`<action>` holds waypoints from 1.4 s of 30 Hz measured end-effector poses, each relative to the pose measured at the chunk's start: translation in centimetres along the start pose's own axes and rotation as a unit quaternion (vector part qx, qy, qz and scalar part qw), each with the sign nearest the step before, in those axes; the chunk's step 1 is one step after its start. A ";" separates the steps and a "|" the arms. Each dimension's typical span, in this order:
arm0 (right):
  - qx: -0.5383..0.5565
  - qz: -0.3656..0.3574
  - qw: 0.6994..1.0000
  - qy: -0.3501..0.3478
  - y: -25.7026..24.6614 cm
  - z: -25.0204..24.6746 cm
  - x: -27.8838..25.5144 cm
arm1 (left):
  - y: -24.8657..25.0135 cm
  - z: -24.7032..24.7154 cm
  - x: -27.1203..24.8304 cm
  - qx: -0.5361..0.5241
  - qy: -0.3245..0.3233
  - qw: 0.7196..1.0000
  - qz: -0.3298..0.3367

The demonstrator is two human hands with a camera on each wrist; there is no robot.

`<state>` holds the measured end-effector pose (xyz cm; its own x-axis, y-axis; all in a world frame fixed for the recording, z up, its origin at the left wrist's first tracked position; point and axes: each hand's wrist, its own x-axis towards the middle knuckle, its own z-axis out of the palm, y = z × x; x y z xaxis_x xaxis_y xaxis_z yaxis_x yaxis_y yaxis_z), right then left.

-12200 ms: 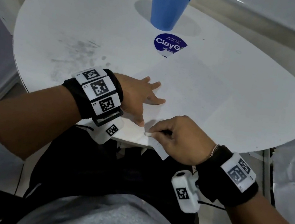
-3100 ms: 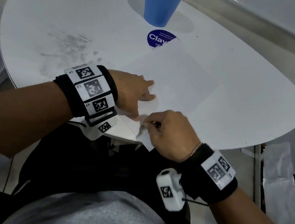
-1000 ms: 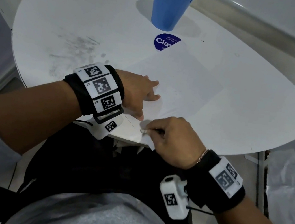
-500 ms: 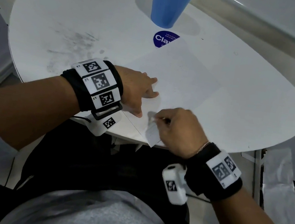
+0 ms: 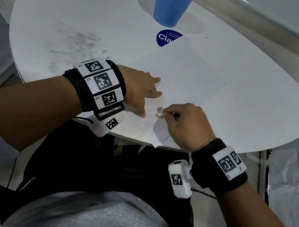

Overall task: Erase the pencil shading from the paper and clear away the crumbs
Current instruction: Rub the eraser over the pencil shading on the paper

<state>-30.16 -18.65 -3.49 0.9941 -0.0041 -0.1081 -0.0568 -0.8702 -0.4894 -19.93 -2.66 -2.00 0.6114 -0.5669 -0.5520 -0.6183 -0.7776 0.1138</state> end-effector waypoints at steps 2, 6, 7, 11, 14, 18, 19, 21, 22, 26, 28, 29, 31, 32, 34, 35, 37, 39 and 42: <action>-0.013 0.002 1.000 0.018 0.3 0.0 0.1 | -0.1 0.1 0.1 -0.002 -0.002 1.000 0.000; 0.006 -0.058 0.997 -0.057 -1.6 1.3 -1.9 | -0.1 -0.1 0.0 0.007 -0.007 1.000 0.004; 0.006 -0.040 0.998 -0.047 -1.1 1.1 -1.3 | -0.1 -0.1 0.0 0.006 -0.007 1.000 0.004; -0.016 0.004 0.999 0.047 0.8 0.3 0.3 | -0.1 -0.1 0.1 0.005 -0.009 1.000 0.004; -0.007 -0.060 0.998 -0.022 -1.3 1.6 -1.7 | -0.2 -0.2 0.1 0.010 -0.012 1.000 0.008; 0.019 -0.005 1.000 0.003 0.2 0.6 0.1 | -0.1 -0.2 -0.1 0.005 -0.006 1.000 0.004; 0.008 0.012 0.999 0.035 0.8 0.4 0.6 | -0.1 -0.1 0.0 0.004 -0.006 1.000 0.004; -0.020 0.005 0.998 0.053 0.9 0.7 0.3 | -0.2 -0.1 0.1 0.006 -0.009 1.000 0.006; -0.022 -0.020 0.999 0.033 0.3 1.1 -0.2 | -0.2 -0.1 0.1 0.006 -0.011 1.000 0.008; 0.011 -0.027 0.999 -0.030 -0.3 0.9 -1.0 | -0.2 -0.1 0.1 0.008 -0.011 1.000 0.006; -0.019 0.025 0.999 0.034 1.4 -0.1 0.6 | -0.1 -0.1 0.0 0.008 -0.010 1.000 0.004; -0.032 0.039 0.997 0.058 1.9 -0.4 0.9 | -0.1 -0.1 0.0 0.010 -0.013 1.000 0.004; -0.035 0.016 0.998 0.052 1.4 0.3 0.2 | -0.2 -0.2 0.1 0.011 -0.014 1.000 0.004; -0.022 -0.019 0.999 0.022 0.4 1.1 -0.6 | -0.2 -0.1 0.1 0.009 -0.013 1.000 0.005; 0.022 -0.066 0.996 -0.051 -1.7 2.0 -2.6 | -0.2 -0.1 0.2 0.010 -0.013 1.000 0.008; 0.028 -0.068 0.995 -0.061 -1.9 1.8 -2.6 | -0.2 -0.1 0.2 0.011 -0.012 1.000 0.008; 0.010 -0.035 0.999 -0.018 -0.5 1.0 -1.0 | -0.2 -0.1 0.1 0.007 -0.010 1.000 0.005; -0.011 0.020 0.998 0.052 1.5 -0.1 0.5 | -0.2 -0.1 0.1 0.003 -0.011 1.000 0.004; -0.016 0.015 0.998 0.058 1.5 0.4 0.3 | -0.4 -0.1 0.2 0.000 -0.020 1.000 0.008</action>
<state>-29.98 -19.81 -4.59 0.9961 -0.0858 -0.0199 -0.0853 -0.8842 -0.4592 -19.54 -2.50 -2.10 0.5814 -0.5678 -0.5828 -0.6276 -0.7688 0.1228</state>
